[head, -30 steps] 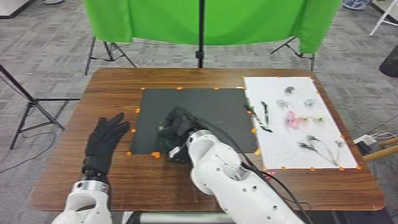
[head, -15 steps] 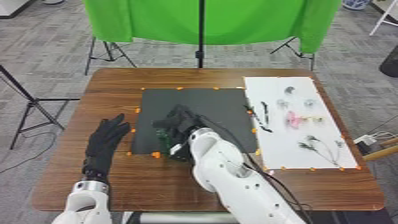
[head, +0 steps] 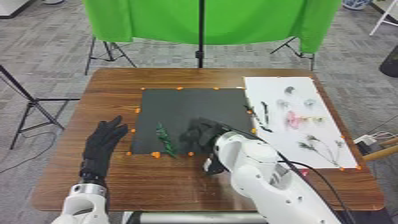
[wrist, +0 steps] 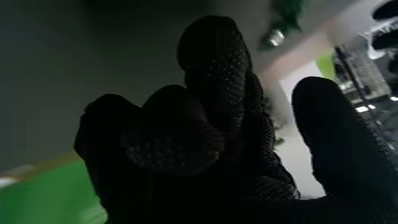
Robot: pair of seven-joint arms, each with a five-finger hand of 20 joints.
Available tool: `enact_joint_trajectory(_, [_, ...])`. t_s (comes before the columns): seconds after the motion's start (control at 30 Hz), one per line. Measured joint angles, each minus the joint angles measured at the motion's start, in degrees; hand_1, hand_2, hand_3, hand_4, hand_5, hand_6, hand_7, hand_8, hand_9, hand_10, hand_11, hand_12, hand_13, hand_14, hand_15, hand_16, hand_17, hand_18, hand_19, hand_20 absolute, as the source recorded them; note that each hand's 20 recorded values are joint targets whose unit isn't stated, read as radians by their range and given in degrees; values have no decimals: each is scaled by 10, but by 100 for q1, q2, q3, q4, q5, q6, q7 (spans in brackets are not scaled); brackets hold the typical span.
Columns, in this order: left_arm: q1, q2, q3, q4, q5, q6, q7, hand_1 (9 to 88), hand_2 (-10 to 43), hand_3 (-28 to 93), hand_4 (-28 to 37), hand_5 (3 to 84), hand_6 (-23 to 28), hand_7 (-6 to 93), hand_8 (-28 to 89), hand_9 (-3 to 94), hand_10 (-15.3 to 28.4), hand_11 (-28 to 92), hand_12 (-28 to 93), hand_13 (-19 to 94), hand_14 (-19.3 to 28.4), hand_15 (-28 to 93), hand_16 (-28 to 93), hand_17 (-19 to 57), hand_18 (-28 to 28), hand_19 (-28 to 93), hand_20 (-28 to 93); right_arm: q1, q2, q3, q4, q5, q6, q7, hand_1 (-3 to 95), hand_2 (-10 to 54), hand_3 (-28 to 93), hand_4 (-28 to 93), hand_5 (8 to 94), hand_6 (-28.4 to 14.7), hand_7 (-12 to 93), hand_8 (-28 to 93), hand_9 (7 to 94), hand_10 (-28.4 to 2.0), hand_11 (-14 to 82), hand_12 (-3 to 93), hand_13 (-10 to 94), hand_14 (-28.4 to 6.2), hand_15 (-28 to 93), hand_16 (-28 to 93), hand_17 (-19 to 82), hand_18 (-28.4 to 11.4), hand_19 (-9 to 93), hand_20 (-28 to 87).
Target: Arrange flowers
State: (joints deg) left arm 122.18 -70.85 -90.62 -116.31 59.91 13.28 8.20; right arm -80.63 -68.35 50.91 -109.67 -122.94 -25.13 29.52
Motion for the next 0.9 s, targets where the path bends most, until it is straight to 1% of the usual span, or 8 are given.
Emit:
enact_joint_trajectory(0.27, [-2, 0, 4, 0, 35, -53, -54, 170, 52, 618, -283, 457, 38, 68, -60, 460, 127, 139, 139, 356, 145, 104, 18, 77, 107, 36, 197, -46, -258, 38, 86, 435, 2, 211, 167, 195, 645, 63, 722, -53, 118, -75, 876, -164, 425, 276, 928, -52, 610, 335, 699, -120, 932, 603])
enact_joint_trajectory(0.43, [8, 2, 1, -7, 34, -56, -74, 170, 52, 618, -283, 458, 38, 68, -60, 460, 126, 138, 138, 356, 145, 104, 19, 76, 107, 37, 197, -3, -445, -73, 141, 1071, -5, 446, 174, 190, 646, 63, 712, -54, 115, -75, 874, -166, 421, 277, 922, -53, 608, 336, 695, -121, 932, 602])
enact_joint_trajectory(0.53, [19, 2, 0, -12, 32, -56, -78, 171, 52, 617, -283, 458, 38, 69, -60, 460, 126, 138, 139, 357, 145, 104, 19, 75, 107, 37, 197, 45, -523, -194, 200, 1260, 3, 472, 179, 186, 647, 59, 697, -50, 113, -75, 873, -167, 419, 279, 921, -54, 608, 336, 692, -122, 932, 600])
enact_joint_trajectory(0.83, [17, -3, 6, -12, 32, -59, -75, 172, 53, 618, -283, 458, 38, 70, -61, 460, 126, 138, 138, 357, 146, 104, 19, 76, 107, 36, 196, 167, -808, -193, 547, 1472, 261, 546, 190, 178, 649, 57, 685, -51, 111, -75, 868, -167, 419, 280, 916, -56, 609, 335, 688, -124, 932, 596])
enact_joint_trajectory(0.9, [22, -8, 6, -12, 31, -59, -74, 172, 52, 618, -283, 459, 39, 70, -61, 460, 127, 138, 138, 357, 146, 104, 19, 76, 107, 37, 197, 166, -832, -156, 576, 1462, 282, 545, 194, 166, 652, 59, 688, -49, 114, -74, 867, -168, 419, 280, 916, -56, 609, 334, 686, -124, 932, 595])
